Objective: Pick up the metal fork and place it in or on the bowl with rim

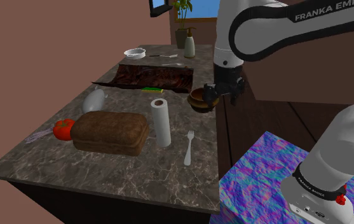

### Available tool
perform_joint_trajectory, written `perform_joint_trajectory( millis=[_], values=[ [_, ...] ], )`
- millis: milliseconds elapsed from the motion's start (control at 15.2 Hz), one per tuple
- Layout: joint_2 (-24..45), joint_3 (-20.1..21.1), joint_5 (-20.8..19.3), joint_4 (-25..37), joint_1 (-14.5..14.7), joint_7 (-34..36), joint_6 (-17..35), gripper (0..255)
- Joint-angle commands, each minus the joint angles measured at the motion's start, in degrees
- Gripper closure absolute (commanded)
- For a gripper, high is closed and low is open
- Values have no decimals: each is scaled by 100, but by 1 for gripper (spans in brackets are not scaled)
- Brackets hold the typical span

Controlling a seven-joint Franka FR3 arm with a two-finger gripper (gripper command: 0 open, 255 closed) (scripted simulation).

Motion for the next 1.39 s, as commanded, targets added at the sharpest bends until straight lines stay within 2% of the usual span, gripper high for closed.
perform_joint_trajectory(
  millis=[0, 396, 726, 1320],
  values=[
    [289, 266, 215, -19, -12, 530, 272, 0],
    [1419, 974, 631, 121, -145, 1957, 1196, 0],
    [2604, 1491, 646, 459, -314, 3205, 2022, 0],
    [3109, 1628, 508, 232, -299, 3362, 2734, 0]
  ],
)
